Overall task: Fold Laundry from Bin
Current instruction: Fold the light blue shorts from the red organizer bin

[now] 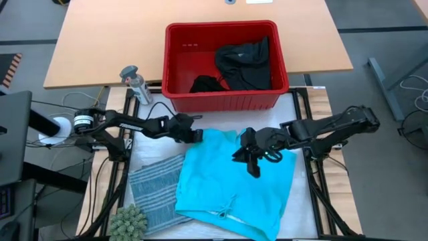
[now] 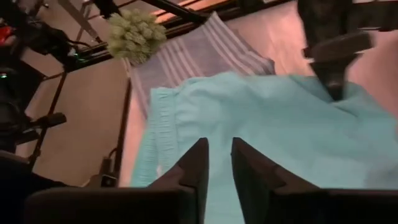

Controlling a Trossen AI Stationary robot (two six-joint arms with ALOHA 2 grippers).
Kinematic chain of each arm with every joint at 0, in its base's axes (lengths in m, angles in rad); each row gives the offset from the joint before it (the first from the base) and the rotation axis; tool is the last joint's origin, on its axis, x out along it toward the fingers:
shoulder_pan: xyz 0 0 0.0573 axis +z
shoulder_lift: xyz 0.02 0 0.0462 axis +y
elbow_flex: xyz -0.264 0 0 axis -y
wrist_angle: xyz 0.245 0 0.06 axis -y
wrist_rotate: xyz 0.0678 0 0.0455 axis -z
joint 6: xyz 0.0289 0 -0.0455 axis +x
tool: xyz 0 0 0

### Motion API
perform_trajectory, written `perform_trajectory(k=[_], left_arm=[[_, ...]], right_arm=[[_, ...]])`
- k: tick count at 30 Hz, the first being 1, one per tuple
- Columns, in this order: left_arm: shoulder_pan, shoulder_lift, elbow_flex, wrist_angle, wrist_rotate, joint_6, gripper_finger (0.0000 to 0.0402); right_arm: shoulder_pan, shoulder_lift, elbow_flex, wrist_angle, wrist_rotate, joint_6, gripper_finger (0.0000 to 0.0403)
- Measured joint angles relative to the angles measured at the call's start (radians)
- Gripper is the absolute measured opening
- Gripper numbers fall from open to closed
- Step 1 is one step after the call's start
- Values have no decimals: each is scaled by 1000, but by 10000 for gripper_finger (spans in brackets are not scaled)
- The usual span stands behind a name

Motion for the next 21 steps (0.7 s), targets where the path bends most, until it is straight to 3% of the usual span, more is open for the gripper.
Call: perform_trajectory(k=[5,11,16,21], left_arm=[[0,-53,72,-24,-7,38,0],[0,-131,153,-208,-24,118,0],[-1,-205,183,-321,-42,153,0],[-1,-273,186,-374,-55,154,0]], right_arm=[[35,-14,70,-86,51,26,63],[119,7,47,-437,304,303,17],[166,91,-58,-442,295,466,15],[143,249,-110,-300,237,428,15]])
